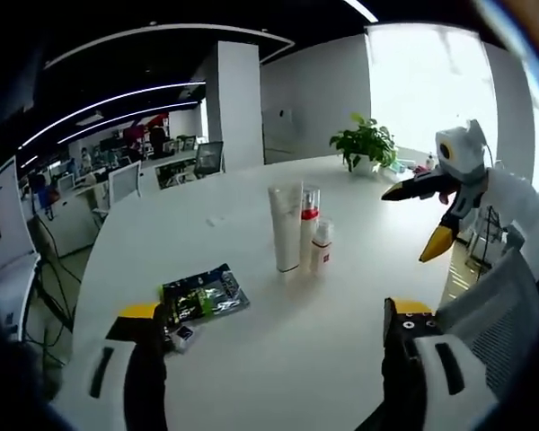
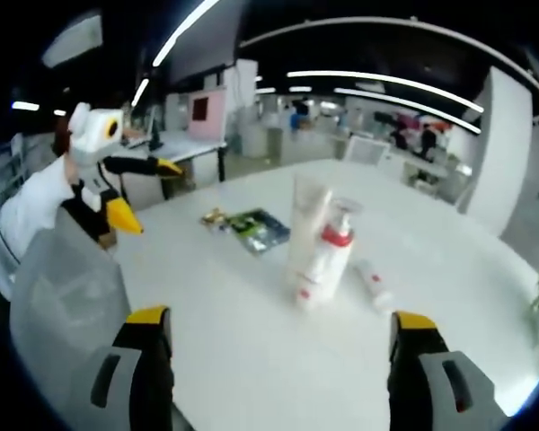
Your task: Arrange the skincare products in the storage area until every visible bottle or jar stands upright without overlapping.
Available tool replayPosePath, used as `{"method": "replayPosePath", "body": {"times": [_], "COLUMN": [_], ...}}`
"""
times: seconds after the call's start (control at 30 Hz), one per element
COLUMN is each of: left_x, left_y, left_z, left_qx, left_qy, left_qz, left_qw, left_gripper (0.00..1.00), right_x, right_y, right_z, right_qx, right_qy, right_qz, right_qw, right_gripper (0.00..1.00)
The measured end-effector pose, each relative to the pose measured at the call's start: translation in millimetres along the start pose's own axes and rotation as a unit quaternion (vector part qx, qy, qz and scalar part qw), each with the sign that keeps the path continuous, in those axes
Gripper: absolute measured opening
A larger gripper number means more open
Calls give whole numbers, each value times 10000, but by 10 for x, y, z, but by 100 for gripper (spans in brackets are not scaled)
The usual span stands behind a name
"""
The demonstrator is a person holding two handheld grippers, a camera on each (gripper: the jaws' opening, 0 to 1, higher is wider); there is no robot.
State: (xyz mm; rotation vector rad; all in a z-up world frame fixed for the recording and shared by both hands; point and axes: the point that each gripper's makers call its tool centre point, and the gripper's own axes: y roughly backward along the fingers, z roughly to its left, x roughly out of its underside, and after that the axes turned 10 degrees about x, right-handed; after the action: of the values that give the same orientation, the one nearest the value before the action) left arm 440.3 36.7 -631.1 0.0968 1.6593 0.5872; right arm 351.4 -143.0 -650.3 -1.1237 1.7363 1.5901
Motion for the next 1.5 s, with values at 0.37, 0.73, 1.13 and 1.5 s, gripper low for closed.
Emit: {"method": "replayPosePath", "body": {"times": [0.37,0.73,1.13,1.5], "left_x": [27,18,-16,24], "left_y": [-63,-19,38,52], "left_z": [-20,-6,84,82], "left_qx": [-224,-410,-572,-623], "left_qy": [163,254,299,374], "left_qz": [-13,-2,-102,-116], "left_qw": [9996,9988,9979,9973], "left_gripper": [99,99,99,99], "right_x": [107,52,34,127], "right_y": [-36,-168,-304,-495], "right_z": [-194,-328,-459,-643], "right_qx": [-74,-114,-94,-136], "right_qy": [60,14,43,68], "right_qz": [-41,-119,-139,136], "right_qw": [9999,9999,9998,9998], "right_gripper": [100,100,100,91]}}
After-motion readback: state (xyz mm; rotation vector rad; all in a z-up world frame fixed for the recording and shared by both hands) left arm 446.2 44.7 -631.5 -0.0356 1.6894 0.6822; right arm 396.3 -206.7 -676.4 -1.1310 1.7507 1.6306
